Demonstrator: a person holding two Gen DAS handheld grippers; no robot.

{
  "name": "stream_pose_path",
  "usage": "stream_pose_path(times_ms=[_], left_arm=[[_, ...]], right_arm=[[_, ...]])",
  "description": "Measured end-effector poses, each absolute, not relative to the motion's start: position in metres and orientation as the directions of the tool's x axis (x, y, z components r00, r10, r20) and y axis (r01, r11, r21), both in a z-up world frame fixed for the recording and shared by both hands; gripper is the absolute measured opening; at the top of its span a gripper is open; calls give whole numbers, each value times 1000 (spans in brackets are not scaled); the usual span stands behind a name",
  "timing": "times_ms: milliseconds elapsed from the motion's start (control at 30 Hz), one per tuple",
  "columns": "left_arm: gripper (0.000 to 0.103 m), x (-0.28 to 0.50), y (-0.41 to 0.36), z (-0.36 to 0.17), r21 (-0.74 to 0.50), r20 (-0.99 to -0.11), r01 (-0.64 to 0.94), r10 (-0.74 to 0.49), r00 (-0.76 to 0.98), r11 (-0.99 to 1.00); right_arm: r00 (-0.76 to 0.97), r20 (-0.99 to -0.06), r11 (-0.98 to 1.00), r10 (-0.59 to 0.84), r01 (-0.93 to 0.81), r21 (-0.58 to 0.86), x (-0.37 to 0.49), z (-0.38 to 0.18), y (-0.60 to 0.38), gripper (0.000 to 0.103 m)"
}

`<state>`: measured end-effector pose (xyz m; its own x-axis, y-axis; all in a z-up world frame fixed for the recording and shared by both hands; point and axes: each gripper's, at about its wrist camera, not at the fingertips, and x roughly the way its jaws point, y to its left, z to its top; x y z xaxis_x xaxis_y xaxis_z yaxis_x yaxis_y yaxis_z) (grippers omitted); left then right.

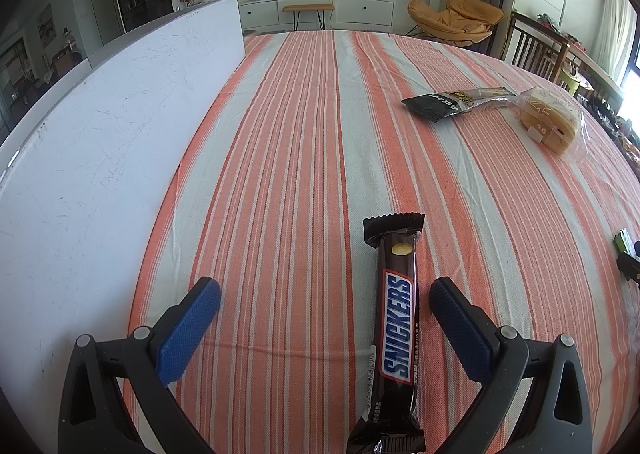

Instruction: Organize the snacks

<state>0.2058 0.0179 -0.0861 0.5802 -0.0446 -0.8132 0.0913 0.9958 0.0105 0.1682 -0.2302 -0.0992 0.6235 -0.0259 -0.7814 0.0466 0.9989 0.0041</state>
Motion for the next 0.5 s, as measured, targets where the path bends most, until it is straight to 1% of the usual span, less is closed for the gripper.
stream_pose_path(times_ms=[500], left_arm=[[103,206,18,-86,10,-813,91,-45,580,996]], right_arm=[[623,-781,999,-26,47,4,168,-99,-230,88]])
